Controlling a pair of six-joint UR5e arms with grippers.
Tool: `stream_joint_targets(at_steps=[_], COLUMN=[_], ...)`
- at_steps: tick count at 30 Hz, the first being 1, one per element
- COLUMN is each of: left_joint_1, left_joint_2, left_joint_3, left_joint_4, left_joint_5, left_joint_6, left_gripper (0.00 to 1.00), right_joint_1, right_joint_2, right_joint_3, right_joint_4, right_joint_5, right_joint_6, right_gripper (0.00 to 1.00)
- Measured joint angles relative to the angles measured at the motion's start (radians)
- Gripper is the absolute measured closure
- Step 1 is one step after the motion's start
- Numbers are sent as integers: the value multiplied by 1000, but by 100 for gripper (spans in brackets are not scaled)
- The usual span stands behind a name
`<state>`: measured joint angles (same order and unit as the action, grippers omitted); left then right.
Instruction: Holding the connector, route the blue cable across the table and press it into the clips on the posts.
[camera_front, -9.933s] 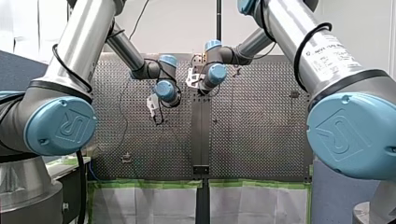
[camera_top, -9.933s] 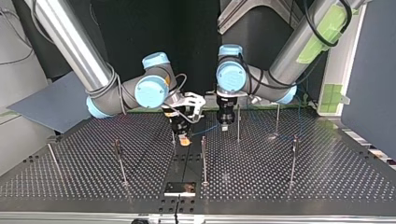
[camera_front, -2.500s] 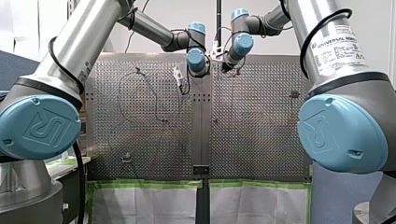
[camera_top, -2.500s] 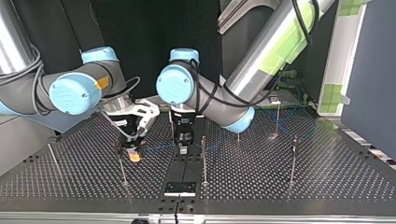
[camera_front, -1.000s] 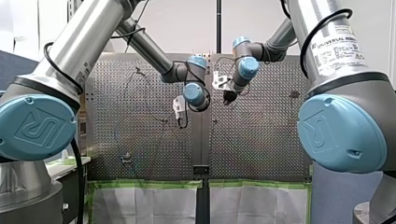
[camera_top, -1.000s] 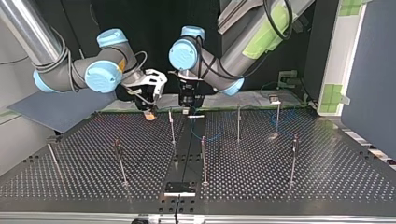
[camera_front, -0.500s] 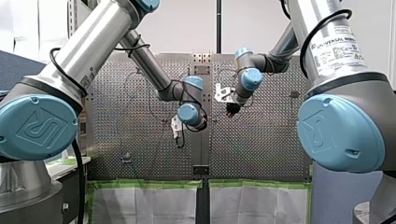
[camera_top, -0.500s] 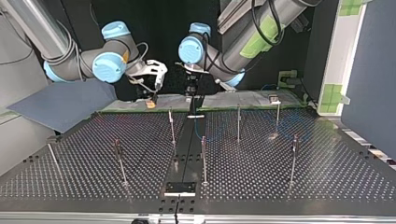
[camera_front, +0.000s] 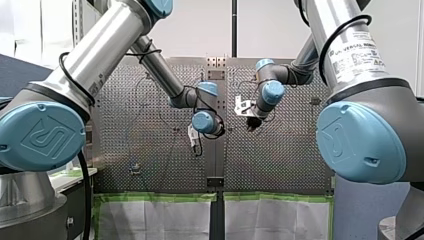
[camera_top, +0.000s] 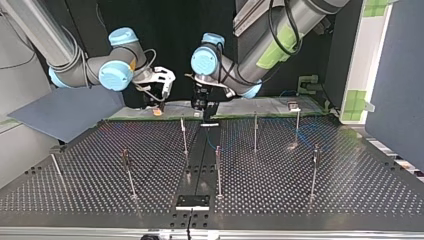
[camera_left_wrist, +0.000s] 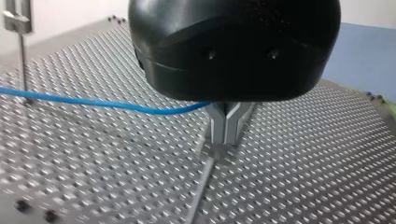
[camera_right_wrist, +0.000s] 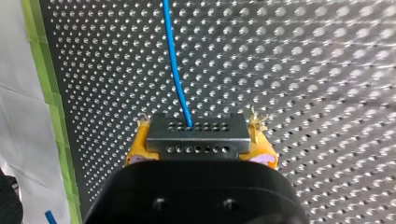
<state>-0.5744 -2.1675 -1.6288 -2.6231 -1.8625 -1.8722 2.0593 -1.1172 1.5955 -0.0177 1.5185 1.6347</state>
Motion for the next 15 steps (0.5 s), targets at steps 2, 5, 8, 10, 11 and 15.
stream_joint_targets(at_steps=[2, 5, 8, 10, 11, 15], left_joint_1=[2, 7, 13, 20, 24, 33], left_joint_2=[-15, -24, -27, -28, -31, -55], left_joint_3=[9, 25, 38, 47, 54, 82], left_joint_4=[-3, 0, 2, 3, 2, -18], left_joint_5=[3, 10, 15, 23, 30, 45], left_joint_6=[0, 0, -1, -1, -1, 1], left_gripper=[100, 100, 100, 100, 100, 100], right_joint_1=[-6, -16, -27, -35, -38, -48], right_joint_2=[9, 14, 16, 19, 21, 36], right_joint_3=[0, 0, 0, 0, 0, 0], right_joint_4=[-13, -36, -61, -75, -79, -92], right_joint_5=[-8, -27, -47, -58, -63, -75], right_joint_6=[4, 16, 30, 36, 38, 43], right_gripper=[100, 100, 100, 100, 100, 100])
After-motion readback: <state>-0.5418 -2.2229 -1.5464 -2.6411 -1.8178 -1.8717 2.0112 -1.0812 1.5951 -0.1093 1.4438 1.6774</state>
